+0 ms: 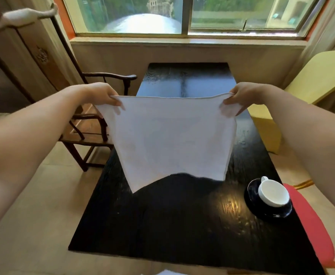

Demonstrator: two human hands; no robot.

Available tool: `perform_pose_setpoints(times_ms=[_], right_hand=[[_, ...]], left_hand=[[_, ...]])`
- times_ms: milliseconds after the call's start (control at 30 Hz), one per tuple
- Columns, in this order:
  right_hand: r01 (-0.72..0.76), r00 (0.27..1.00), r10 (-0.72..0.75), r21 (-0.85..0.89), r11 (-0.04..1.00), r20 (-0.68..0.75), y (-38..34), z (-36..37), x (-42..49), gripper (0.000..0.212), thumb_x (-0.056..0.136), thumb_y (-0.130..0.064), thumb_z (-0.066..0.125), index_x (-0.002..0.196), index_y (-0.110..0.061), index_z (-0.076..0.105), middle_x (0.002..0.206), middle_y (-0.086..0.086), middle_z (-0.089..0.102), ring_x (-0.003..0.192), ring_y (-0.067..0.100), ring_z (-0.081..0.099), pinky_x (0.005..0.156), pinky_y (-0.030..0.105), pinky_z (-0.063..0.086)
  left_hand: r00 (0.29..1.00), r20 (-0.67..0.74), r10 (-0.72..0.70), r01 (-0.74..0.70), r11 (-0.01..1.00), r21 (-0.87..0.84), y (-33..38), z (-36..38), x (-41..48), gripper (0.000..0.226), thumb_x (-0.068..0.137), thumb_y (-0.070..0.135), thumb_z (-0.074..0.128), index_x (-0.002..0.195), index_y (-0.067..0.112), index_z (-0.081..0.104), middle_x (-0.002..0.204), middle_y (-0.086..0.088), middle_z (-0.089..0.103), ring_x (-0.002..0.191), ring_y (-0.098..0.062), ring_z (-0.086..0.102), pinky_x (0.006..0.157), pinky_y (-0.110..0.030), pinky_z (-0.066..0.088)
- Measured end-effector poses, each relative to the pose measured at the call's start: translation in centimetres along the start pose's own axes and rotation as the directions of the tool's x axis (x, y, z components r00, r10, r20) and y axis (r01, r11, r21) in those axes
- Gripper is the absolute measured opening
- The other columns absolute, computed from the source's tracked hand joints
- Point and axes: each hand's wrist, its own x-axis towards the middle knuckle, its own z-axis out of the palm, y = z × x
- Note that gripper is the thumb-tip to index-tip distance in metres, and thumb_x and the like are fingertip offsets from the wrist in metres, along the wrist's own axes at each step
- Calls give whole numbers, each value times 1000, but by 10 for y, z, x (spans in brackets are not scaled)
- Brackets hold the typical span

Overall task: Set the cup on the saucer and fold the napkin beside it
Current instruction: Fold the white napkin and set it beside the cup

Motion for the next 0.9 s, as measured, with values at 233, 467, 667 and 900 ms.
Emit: perform_pose_setpoints(times_ms=[233, 467, 667, 900], right_hand=[[77, 922, -81, -27, 997, -380, -31, -46, 21, 32, 92, -12, 53, 61, -15, 56, 72, 9, 58, 63, 22, 56, 53, 26, 49], [328, 669, -360, -176, 928, -650, -51, -67, 5, 26, 91, -14, 50, 107, -4, 68, 104, 9, 70, 101, 26, 61, 80, 35, 47], [364, 630, -461, -286, 886, -625, 28, 11, -4, 37, 87, 2, 54, 121, -9, 62, 117, 18, 66, 107, 34, 62, 91, 42, 49], [176, 893, -210, -120, 977, -398, 154, 162, -26, 54, 77, 12, 53, 116, -22, 66, 122, 6, 64, 119, 23, 55, 101, 32, 41]], left_hand=[[961, -277, -21, -4, 996, -89, 18, -67, 24, 15, 89, 23, 59, 94, 15, 71, 86, -4, 66, 71, -18, 61, 50, -22, 48], [832, -540, 128, -144, 989, 13, 28, -110, 13, 24, 92, 11, 55, 110, 3, 67, 113, -17, 68, 102, -31, 64, 89, -38, 48], [724, -606, 329, -245, 944, 220, 3, -4, -27, 22, 86, 7, 61, 106, 10, 70, 101, -15, 72, 93, -33, 67, 79, -38, 51], [878, -462, 127, -177, 982, -65, -42, 197, -54, 28, 84, -1, 59, 109, 9, 69, 115, -14, 67, 114, -30, 60, 99, -39, 44]])
